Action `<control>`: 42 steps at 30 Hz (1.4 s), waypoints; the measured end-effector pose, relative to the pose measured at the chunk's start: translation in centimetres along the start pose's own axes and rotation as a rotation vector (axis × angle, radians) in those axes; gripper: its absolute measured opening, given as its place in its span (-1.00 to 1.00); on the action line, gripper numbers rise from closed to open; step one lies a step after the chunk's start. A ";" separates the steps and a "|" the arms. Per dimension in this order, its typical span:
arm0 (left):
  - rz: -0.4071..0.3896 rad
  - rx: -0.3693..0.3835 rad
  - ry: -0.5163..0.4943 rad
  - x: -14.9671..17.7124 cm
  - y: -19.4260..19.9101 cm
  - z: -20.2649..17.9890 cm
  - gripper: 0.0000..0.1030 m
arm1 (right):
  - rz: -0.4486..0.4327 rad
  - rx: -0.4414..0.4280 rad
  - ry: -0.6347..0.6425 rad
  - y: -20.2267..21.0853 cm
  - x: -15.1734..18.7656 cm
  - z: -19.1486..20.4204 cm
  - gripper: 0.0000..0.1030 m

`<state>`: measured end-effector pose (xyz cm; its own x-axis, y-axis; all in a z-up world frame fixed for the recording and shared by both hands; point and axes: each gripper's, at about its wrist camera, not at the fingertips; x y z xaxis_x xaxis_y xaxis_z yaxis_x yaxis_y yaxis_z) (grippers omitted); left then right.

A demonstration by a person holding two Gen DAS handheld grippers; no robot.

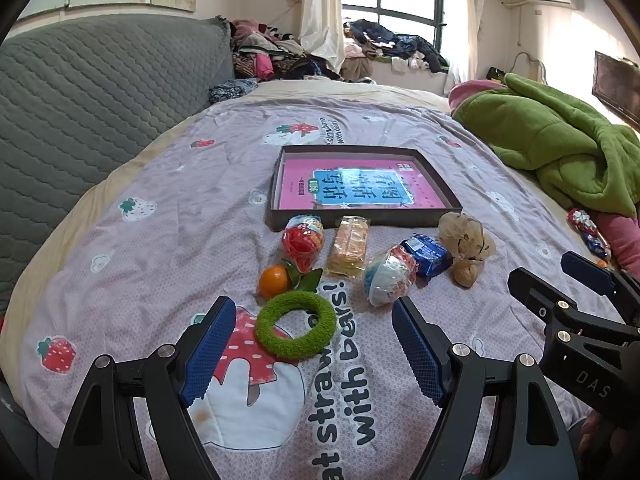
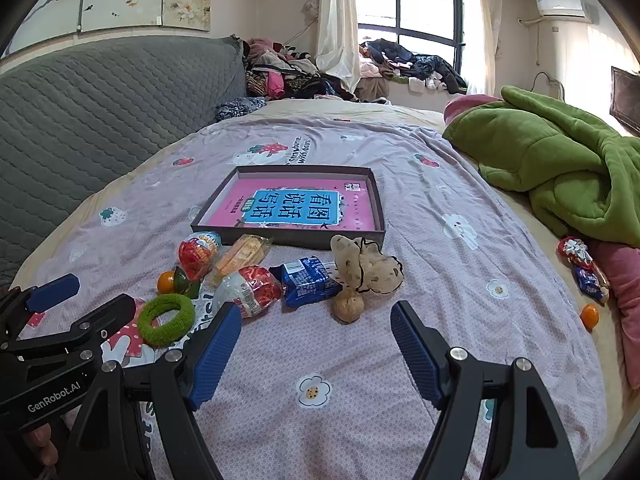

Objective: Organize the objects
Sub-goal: 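Move left gripper to the green fuzzy ring while right gripper moves to the walnut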

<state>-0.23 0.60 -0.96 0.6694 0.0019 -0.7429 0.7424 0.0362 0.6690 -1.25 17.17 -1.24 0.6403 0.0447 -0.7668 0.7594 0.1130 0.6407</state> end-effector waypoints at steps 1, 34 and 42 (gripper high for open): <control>0.000 0.001 -0.002 0.0 0.0 0.0 0.58 | -0.001 0.000 0.000 0.0 0.0 0.0 0.49; 0.010 0.018 0.005 -0.1 0.2 -0.2 0.58 | -0.005 -0.006 0.004 0.5 -0.2 0.3 0.49; 0.035 0.051 0.003 0.4 -0.2 0.7 0.58 | -0.009 -0.004 0.006 0.7 -0.2 0.2 0.49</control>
<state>-0.08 -0.07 -1.41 0.6950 0.0055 -0.7190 0.7190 -0.0146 0.6949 -0.83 17.05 -0.62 0.6331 0.0492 -0.7725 0.7644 0.1172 0.6340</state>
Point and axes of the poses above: each gripper's, at about its wrist camera, not at the fingertips, and y roughly against the way its jaws point, z to its left, x to its underside, and after that the axes turned 3 degrees about -x, right-handed
